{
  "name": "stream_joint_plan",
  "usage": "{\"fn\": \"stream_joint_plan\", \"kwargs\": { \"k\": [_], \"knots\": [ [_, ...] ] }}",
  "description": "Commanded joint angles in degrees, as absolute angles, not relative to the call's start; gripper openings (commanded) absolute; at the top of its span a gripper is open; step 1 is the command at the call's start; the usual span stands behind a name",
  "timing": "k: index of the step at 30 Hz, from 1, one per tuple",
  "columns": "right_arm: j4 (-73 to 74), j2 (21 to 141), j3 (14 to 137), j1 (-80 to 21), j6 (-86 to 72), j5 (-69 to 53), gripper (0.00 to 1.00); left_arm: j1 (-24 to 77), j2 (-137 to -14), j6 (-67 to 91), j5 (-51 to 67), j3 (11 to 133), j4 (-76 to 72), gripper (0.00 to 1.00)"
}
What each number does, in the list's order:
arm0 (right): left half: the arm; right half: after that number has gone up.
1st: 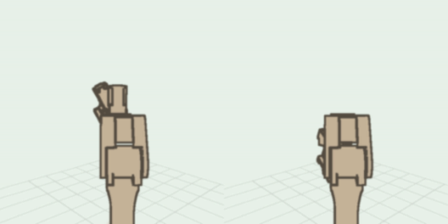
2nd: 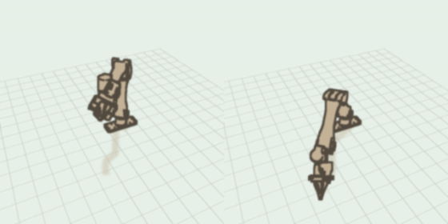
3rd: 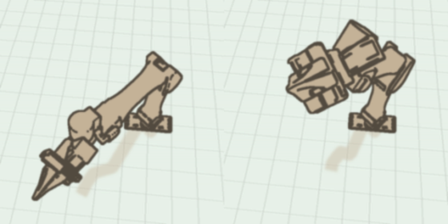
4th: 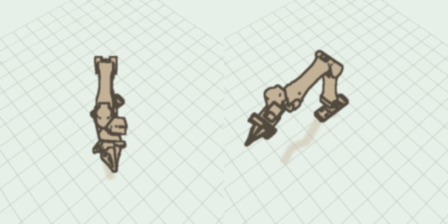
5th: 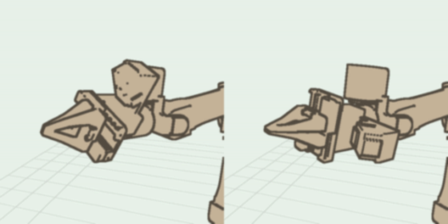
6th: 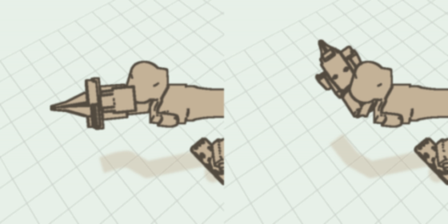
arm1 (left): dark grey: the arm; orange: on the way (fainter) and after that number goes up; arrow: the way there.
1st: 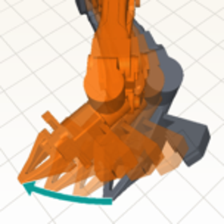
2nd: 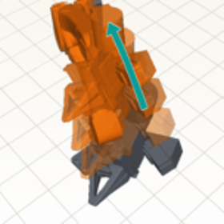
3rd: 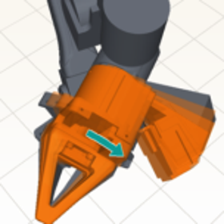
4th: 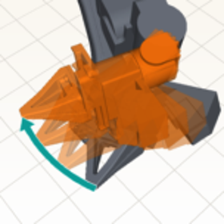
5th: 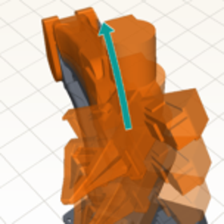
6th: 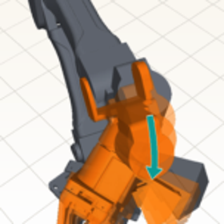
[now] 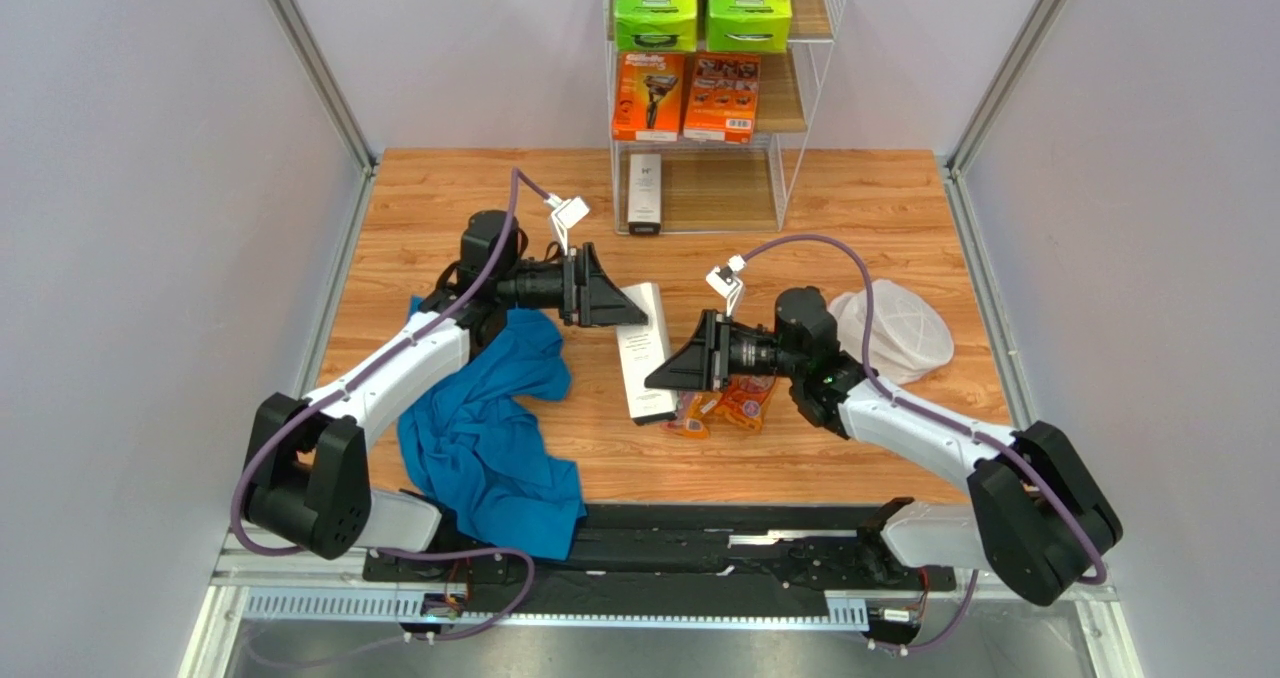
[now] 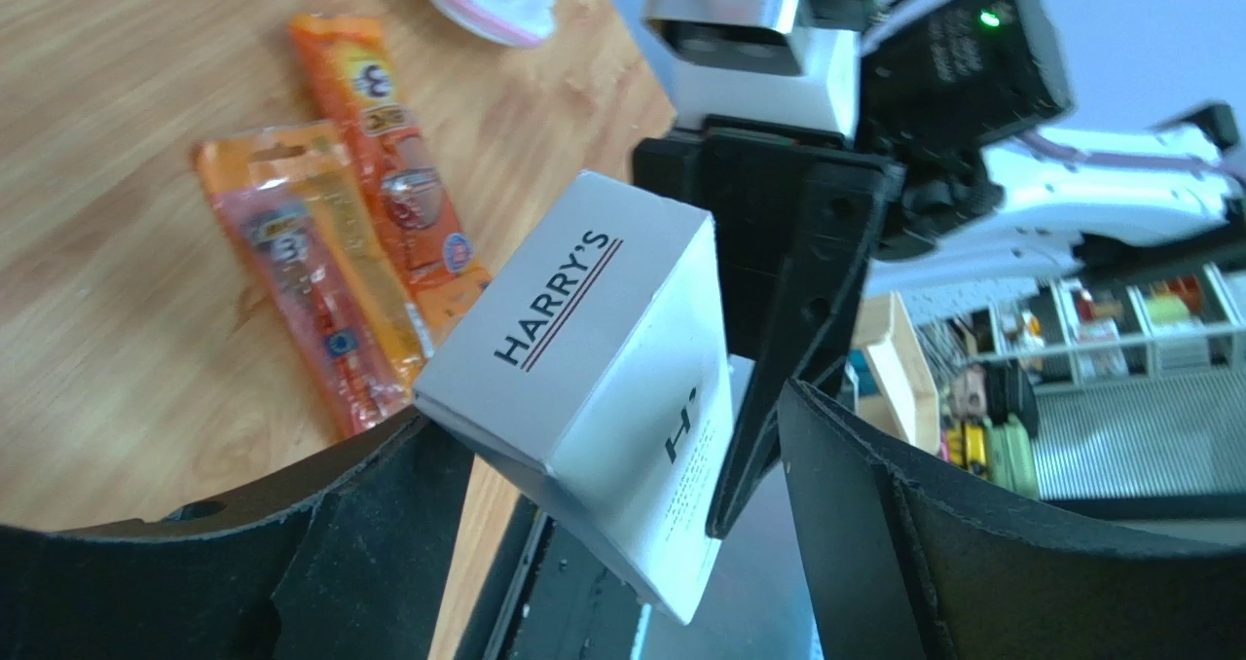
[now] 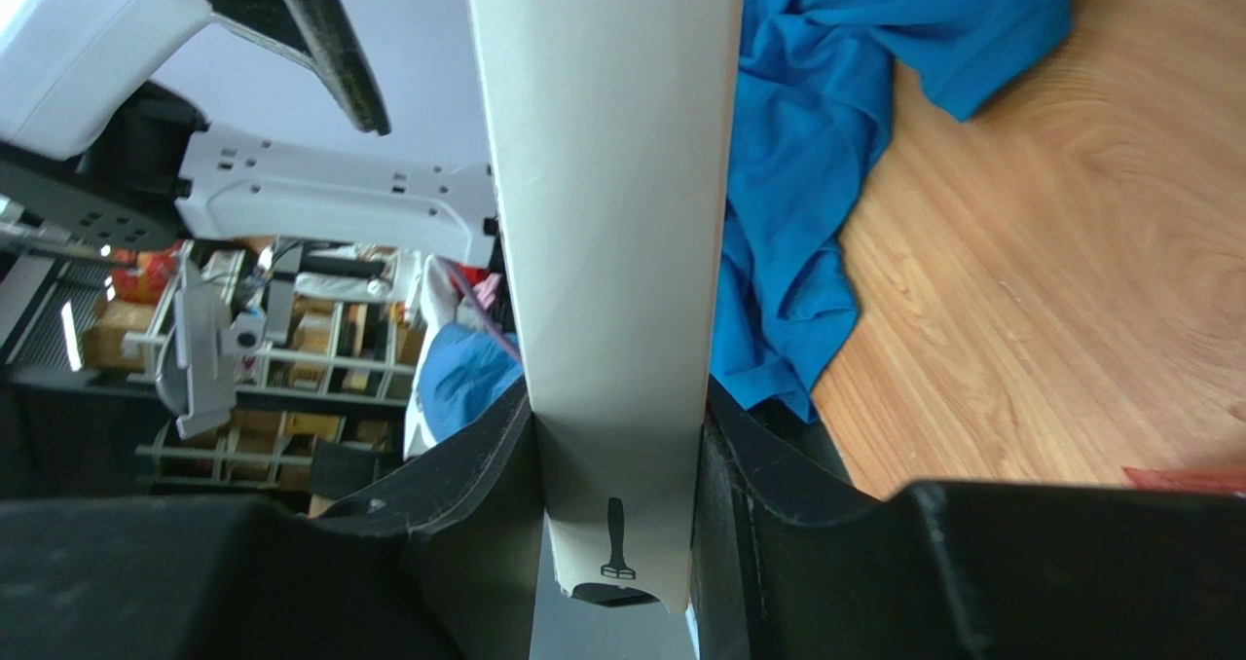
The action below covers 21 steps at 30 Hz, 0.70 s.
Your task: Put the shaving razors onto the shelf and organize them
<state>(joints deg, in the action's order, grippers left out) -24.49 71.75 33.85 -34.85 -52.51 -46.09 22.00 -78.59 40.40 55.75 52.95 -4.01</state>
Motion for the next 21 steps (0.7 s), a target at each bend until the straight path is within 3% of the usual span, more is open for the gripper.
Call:
{"fn": "stream_joint_plan", "kwargs": {
  "k": [1, 12, 13, 15, 19, 21],
  "knots": [
    [-36.38, 73.82, 36.04, -34.63, -55.19, -54.58, 0.22, 21.97, -77.60, 46.76, 67.05, 51.33, -21.53, 0.78],
    [-30.50, 74.44, 38.93, -34.89, -52.47, -52.91, 0.24, 23.46, -77.52, 40.71, 72.25, 52.99, -14.96, 0.36],
    [-30.15, 74.44, 39.02, -34.98, -52.12, -52.56, 0.27, 23.81, -77.61, 39.91, 71.90, 53.43, -13.81, 0.29],
    [-27.79, 73.75, 39.11, -34.81, -51.42, -50.11, 0.33, 23.99, -77.61, 39.29, 70.67, 54.31, -11.87, 0.27],
    [-25.05, 69.37, 36.57, -34.89, -51.15, -42.73, 0.65, 23.91, -77.08, 41.13, 66.46, 55.19, -11.95, 0.23],
    [-24.35, 66.37, 34.02, -34.89, -52.11, -37.20, 0.75, 23.91, -76.82, 43.23, 63.22, 55.81, -12.57, 0.23]
  ]
}}
